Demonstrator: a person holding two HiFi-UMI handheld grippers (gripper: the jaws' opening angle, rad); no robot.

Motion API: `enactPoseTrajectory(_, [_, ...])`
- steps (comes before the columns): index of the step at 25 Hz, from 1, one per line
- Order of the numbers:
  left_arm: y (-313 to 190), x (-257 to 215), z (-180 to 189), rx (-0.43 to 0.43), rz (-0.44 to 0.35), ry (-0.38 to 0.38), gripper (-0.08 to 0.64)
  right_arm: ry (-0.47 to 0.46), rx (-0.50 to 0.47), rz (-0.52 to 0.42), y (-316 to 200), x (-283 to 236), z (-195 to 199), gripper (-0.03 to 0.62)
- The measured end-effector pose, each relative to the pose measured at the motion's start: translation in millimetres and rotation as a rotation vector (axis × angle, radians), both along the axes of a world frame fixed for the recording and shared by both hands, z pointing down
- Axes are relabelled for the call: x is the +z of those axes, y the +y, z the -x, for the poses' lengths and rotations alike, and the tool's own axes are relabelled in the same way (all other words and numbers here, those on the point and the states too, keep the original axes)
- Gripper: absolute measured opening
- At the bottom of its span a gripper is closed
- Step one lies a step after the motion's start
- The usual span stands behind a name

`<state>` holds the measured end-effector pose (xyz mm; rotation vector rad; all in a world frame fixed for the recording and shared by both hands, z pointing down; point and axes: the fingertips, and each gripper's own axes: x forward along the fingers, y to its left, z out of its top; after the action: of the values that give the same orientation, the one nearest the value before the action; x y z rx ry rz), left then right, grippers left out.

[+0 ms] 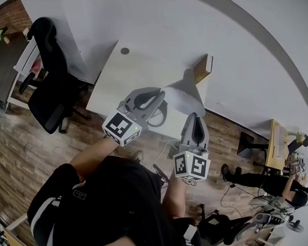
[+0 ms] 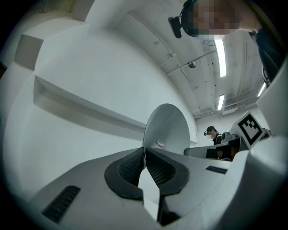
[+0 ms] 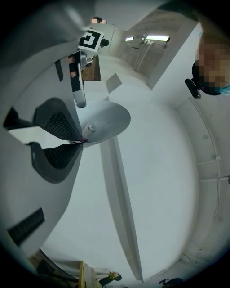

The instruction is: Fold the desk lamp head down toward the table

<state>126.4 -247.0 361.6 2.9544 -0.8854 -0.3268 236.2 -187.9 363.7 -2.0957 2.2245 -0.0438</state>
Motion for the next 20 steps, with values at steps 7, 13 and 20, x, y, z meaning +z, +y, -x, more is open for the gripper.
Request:
enactPoseTrajectory(7, [1.3, 11.3, 3.8, 0.007, 0.016, 0.005, 0.035, -0.005, -0.001, 0.013, 1.5, 11.2, 3.9, 0.032])
enactPoseTrajectory(13, [3.2, 22.1, 4.2, 0.004, 0.024, -0.016, 0.034, -0.012, -0.001, 0.027, 2.6, 23.0, 4.1, 0.031])
enactPoseTrajectory(20, [10.3, 49.6, 7.5, 0.002, 0.051, -0.069, 0.029, -0.011, -0.002, 0.079, 8.0, 51.0, 7.7, 0.025])
